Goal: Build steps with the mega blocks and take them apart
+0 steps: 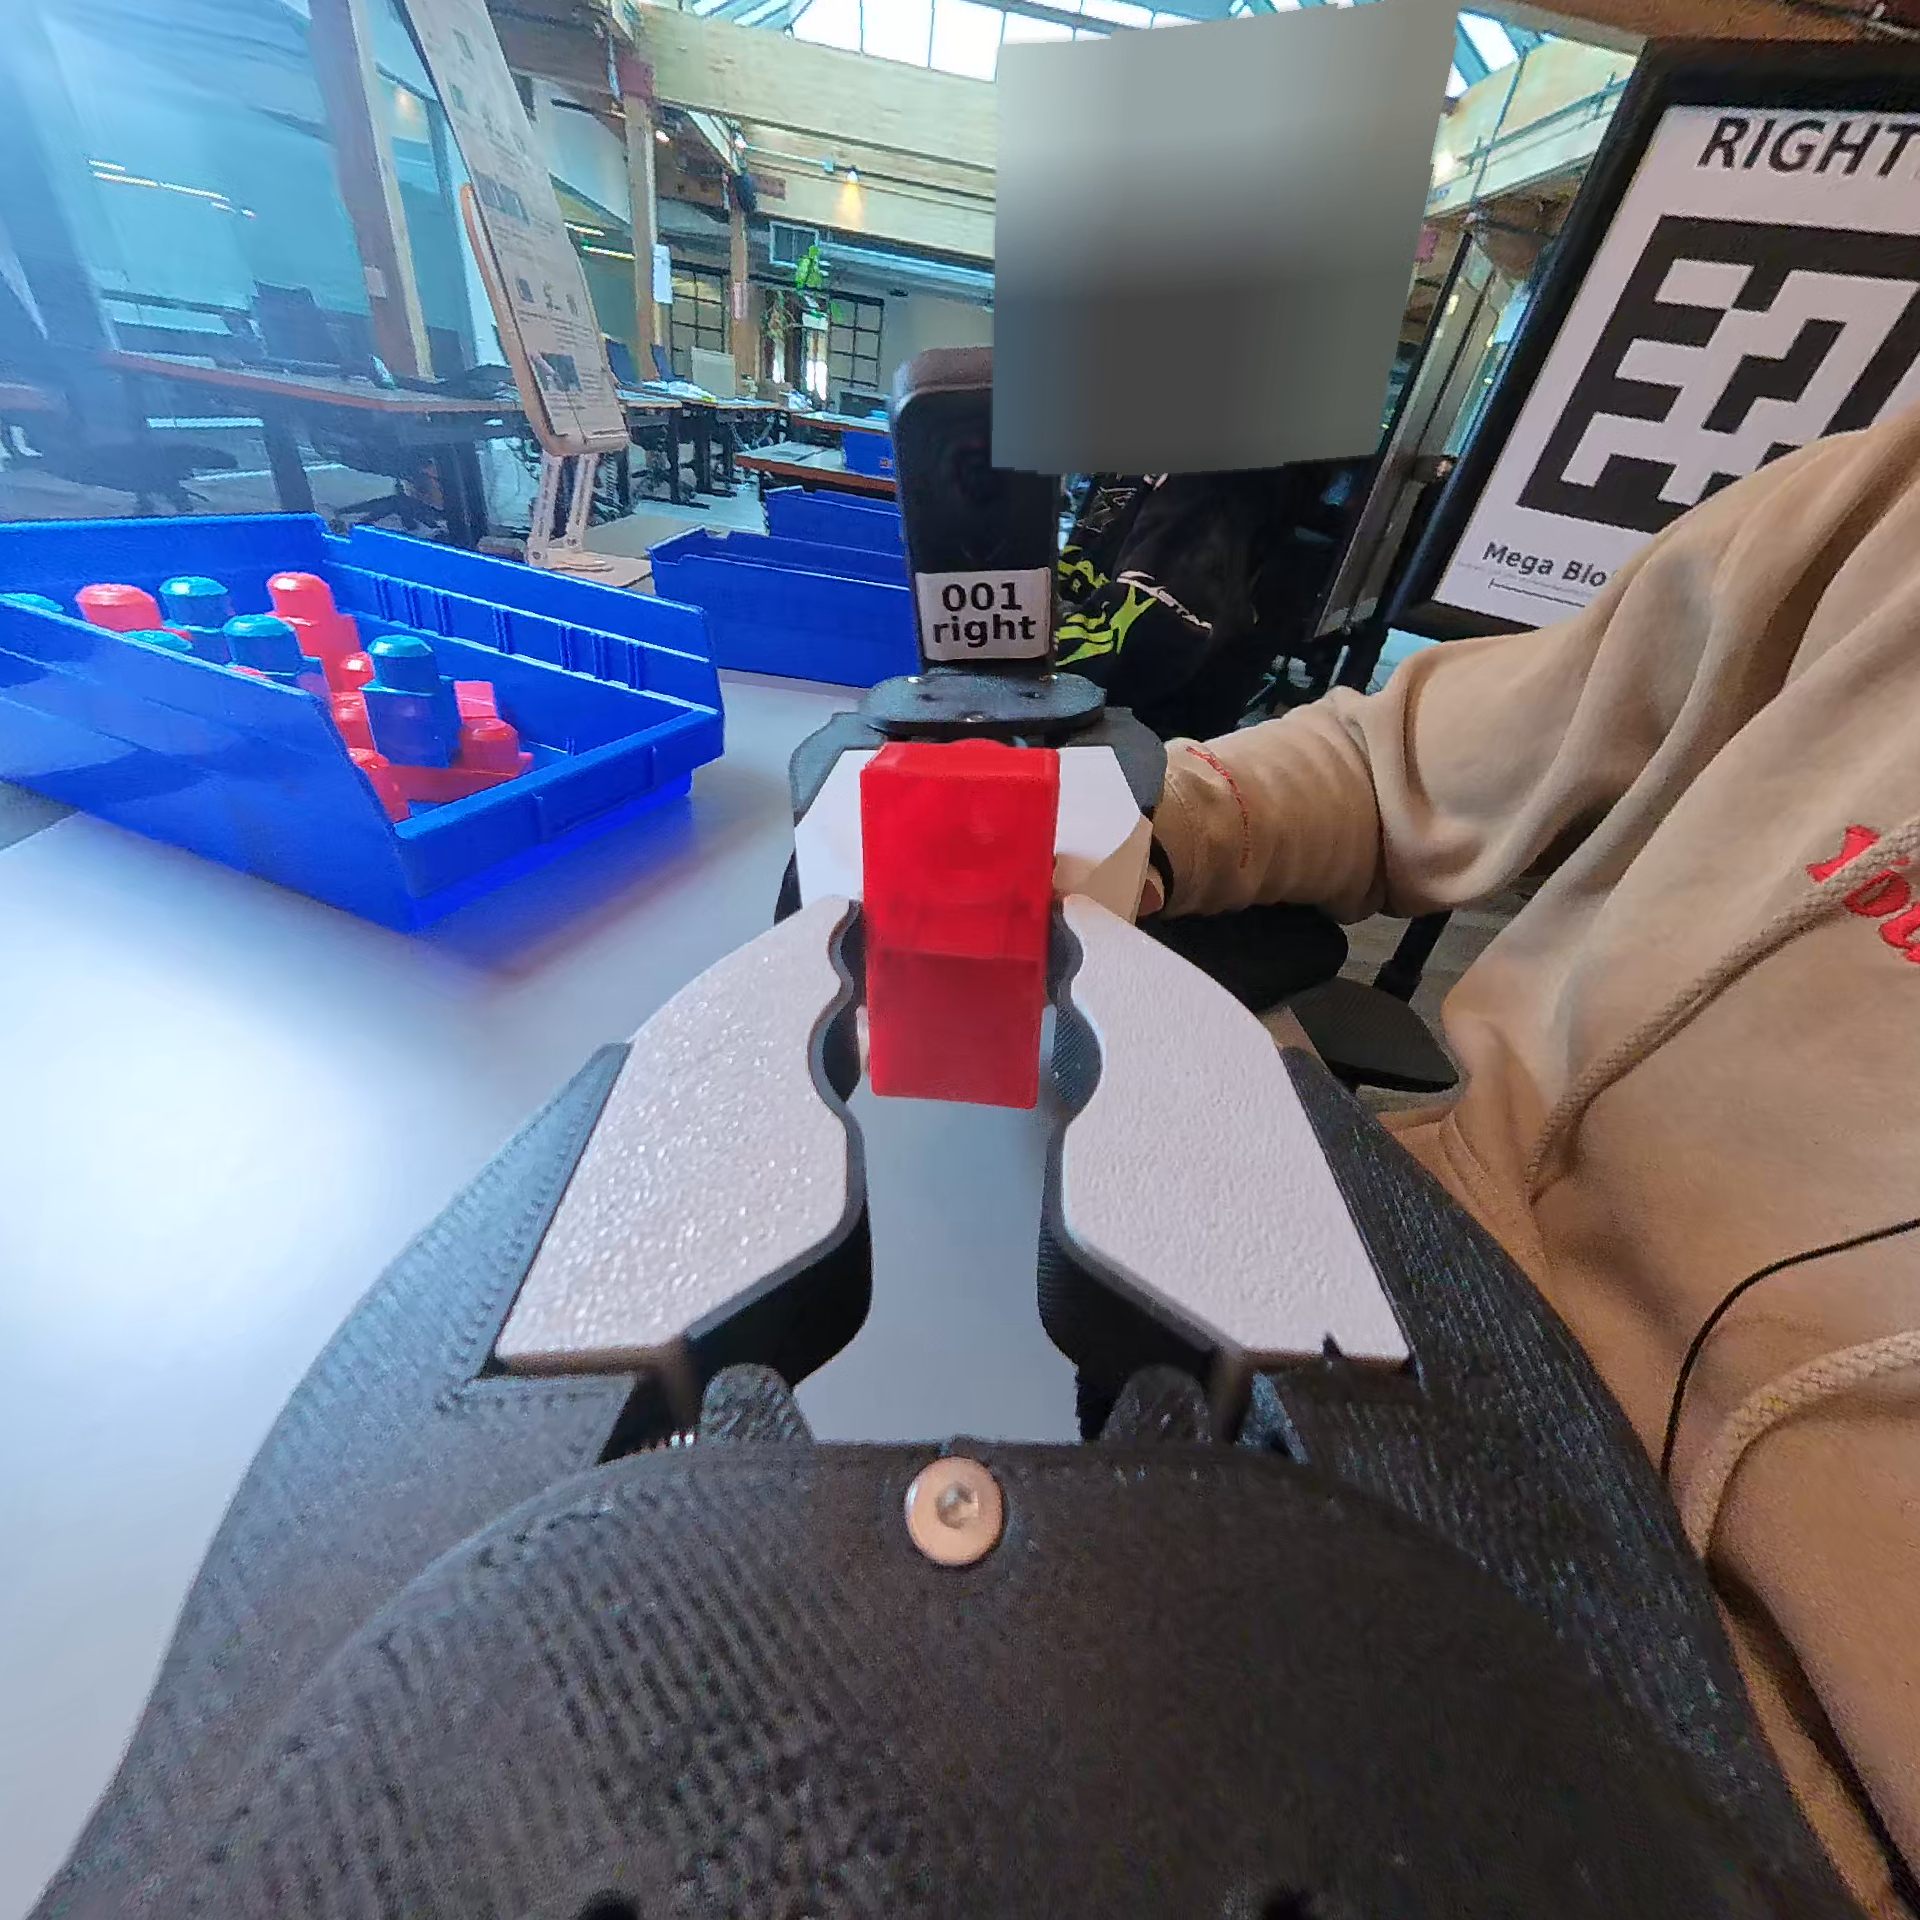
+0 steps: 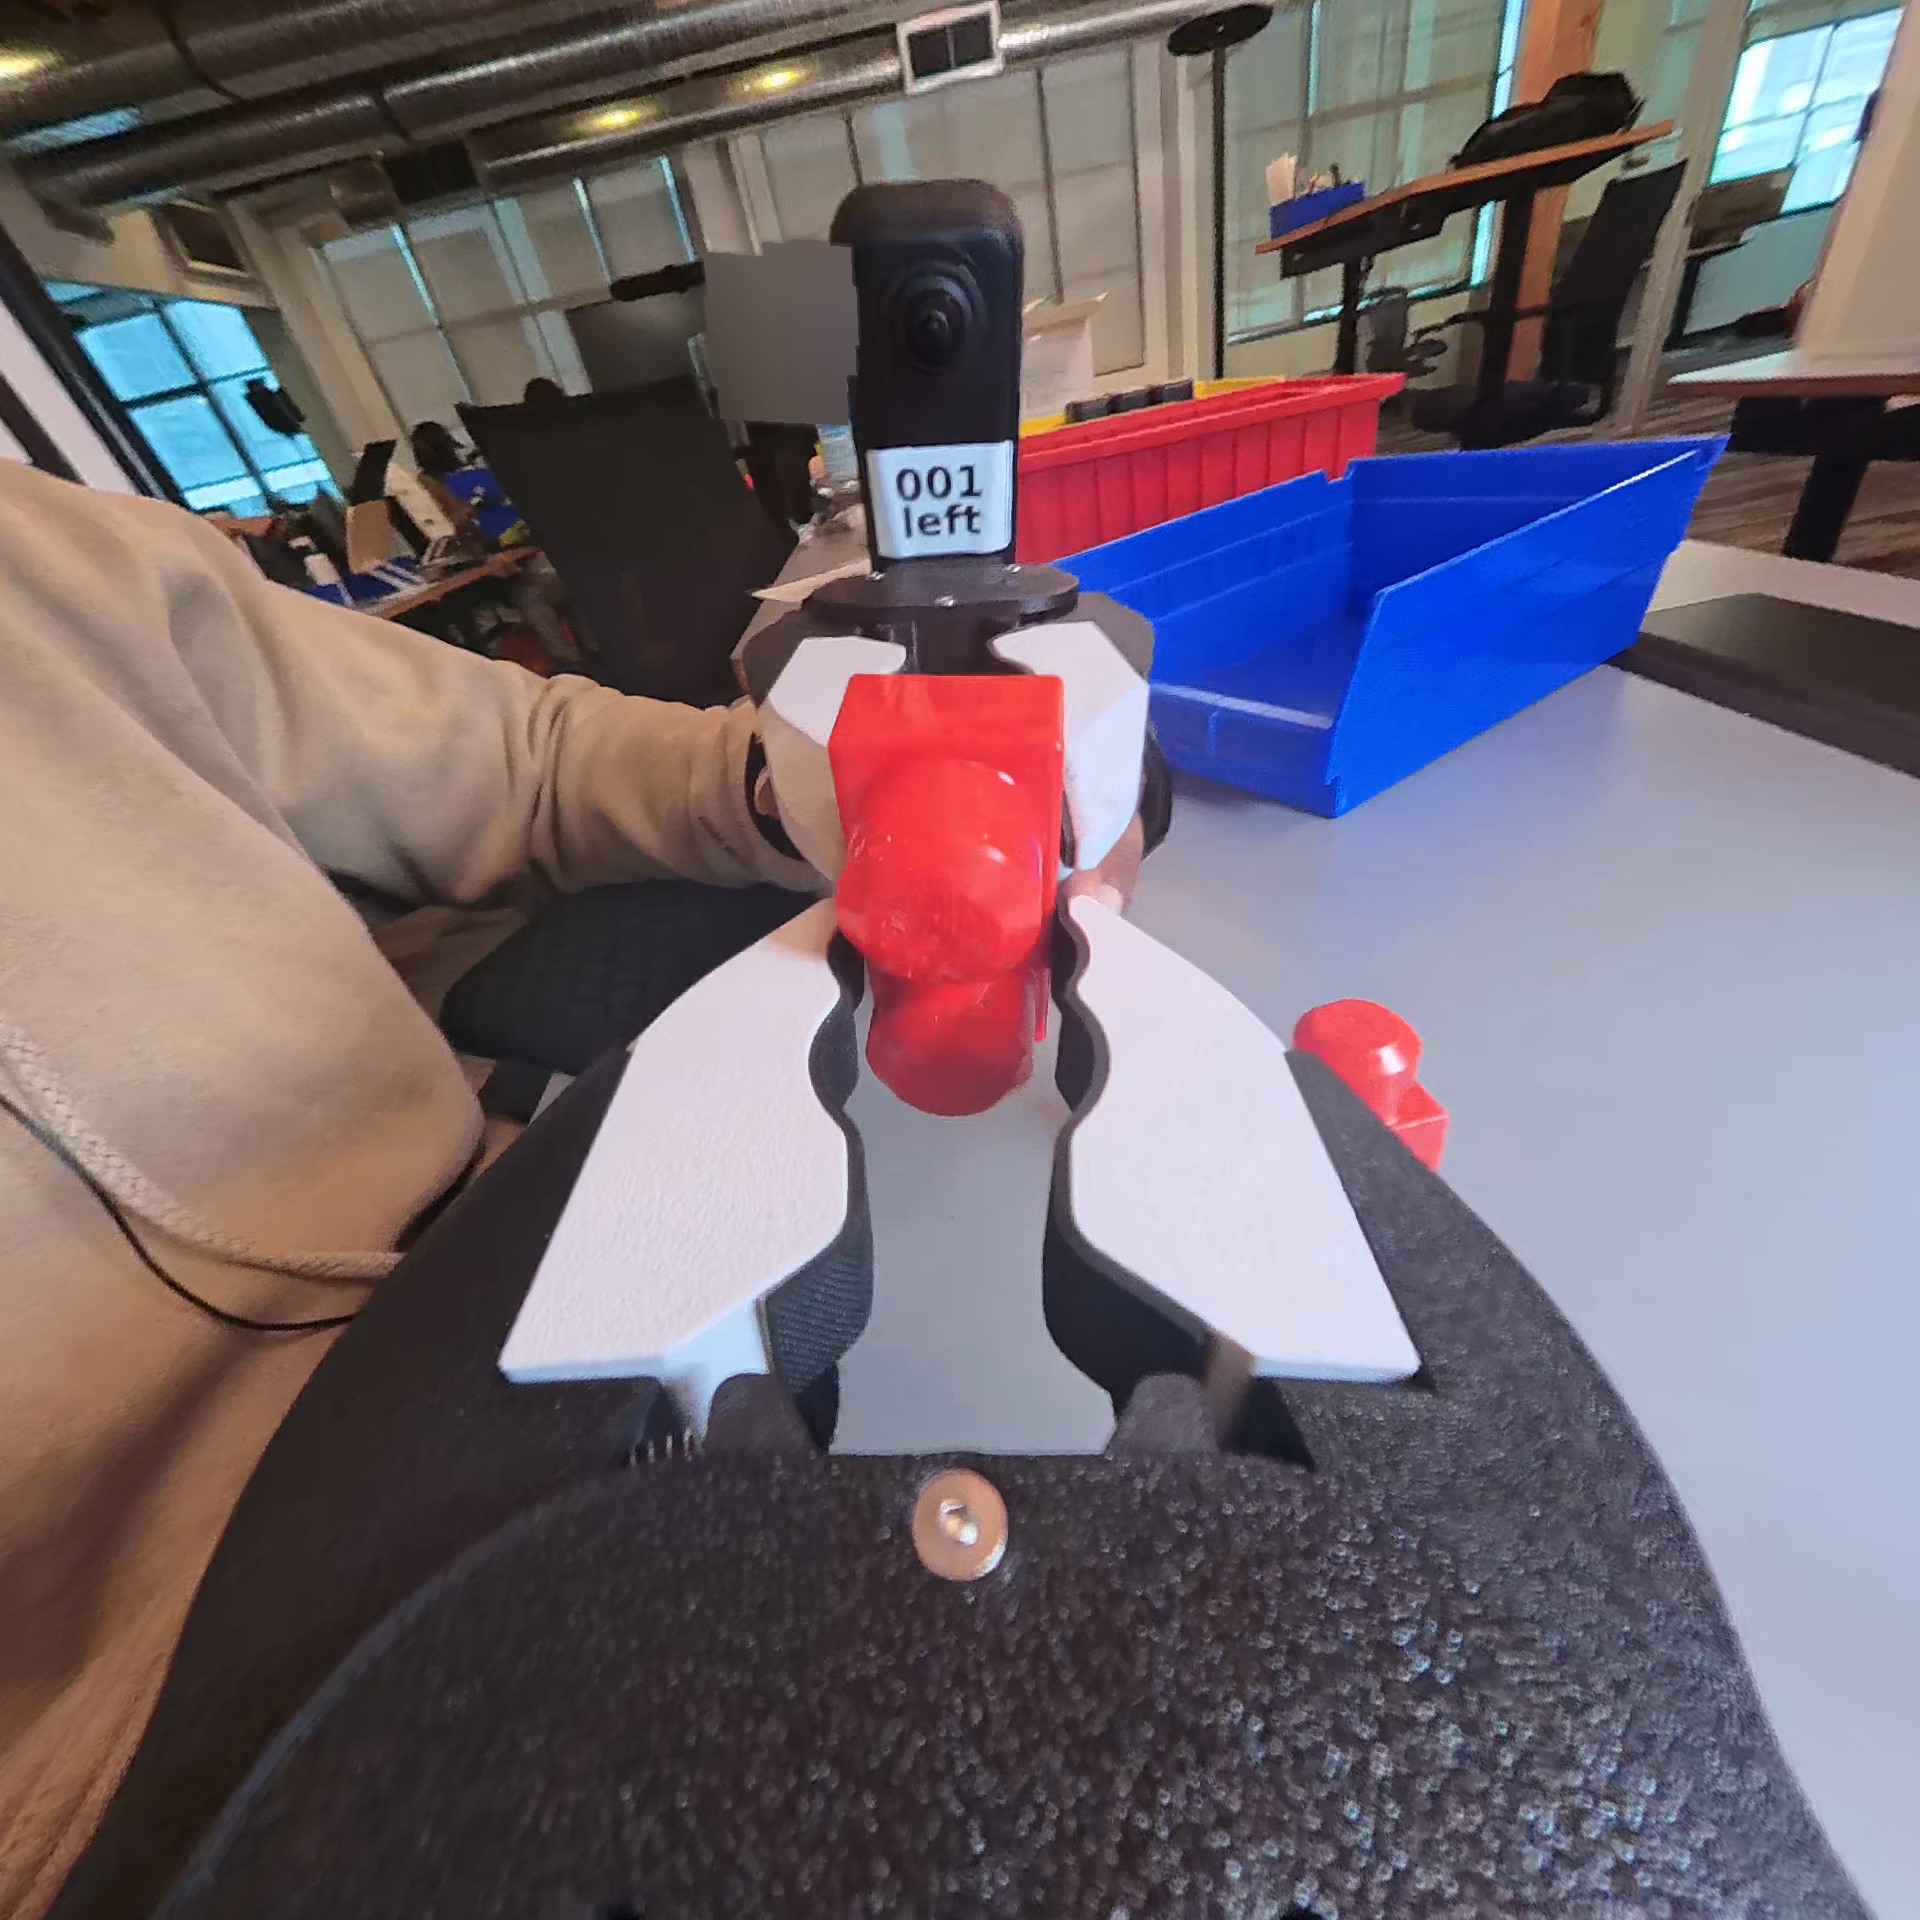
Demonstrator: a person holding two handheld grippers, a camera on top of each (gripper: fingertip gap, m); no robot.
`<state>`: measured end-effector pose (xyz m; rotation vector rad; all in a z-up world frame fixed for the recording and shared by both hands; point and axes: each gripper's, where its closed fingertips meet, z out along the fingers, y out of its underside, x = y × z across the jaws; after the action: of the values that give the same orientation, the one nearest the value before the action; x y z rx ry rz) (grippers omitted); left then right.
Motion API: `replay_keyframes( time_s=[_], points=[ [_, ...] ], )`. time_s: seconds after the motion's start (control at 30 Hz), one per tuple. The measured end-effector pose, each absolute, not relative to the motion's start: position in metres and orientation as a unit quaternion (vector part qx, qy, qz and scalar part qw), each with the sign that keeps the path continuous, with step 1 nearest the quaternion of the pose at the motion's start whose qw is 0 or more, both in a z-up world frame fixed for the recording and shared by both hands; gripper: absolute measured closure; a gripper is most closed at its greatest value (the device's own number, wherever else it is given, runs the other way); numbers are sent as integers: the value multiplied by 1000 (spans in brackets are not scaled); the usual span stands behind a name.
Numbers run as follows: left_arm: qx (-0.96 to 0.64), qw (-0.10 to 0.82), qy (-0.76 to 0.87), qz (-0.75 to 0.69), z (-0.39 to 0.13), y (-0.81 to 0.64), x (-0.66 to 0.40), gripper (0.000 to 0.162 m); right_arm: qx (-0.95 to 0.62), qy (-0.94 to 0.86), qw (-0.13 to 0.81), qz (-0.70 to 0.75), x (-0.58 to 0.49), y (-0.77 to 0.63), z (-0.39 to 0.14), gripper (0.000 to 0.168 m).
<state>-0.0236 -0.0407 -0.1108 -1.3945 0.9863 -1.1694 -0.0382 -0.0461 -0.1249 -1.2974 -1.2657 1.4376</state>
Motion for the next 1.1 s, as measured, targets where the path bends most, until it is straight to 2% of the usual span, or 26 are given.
replay_keyframes(
  time_s=[0.13,0.23,0.4,0.57,0.7,0.73,0.77,0.83,0.93,1.03,1.1],
  points=[
    [-587,488,423,-488,-117,-44,-24,129,-521,-516,381,564,-39,-49,-132,134],
    [-584,507,404,-488,-104,-37,-36,129,-529,-512,395,549,-36,-38,-129,131],
    [-582,563,341,-478,-87,-11,-83,129,-578,-575,407,412,-35,5,-151,129],
    [-578,573,319,-486,-96,1,-103,129,-598,-698,299,257,-48,28,-196,122],
    [-583,583,303,-478,-102,12,-121,129,-591,-753,233,169,-61,38,-217,104],
    [-583,584,298,-479,-102,14,-125,129,-589,-758,229,161,-67,40,-222,107],
    [-584,584,296,-480,-102,16,-128,129,-587,-762,224,157,-72,39,-227,125],
    [-584,582,294,-483,-104,17,-129,129,-580,-765,224,168,-78,34,-230,131],
    [-574,582,280,-504,-98,16,-130,129,-573,-726,284,254,-82,35,-193,131],
    [-555,588,261,-527,-87,14,-130,129,-559,-594,402,417,-79,49,-116,131],
    [-546,593,252,-535,-81,11,-127,129,-529,-489,442,534,-68,53,-71,131]
  ],
)
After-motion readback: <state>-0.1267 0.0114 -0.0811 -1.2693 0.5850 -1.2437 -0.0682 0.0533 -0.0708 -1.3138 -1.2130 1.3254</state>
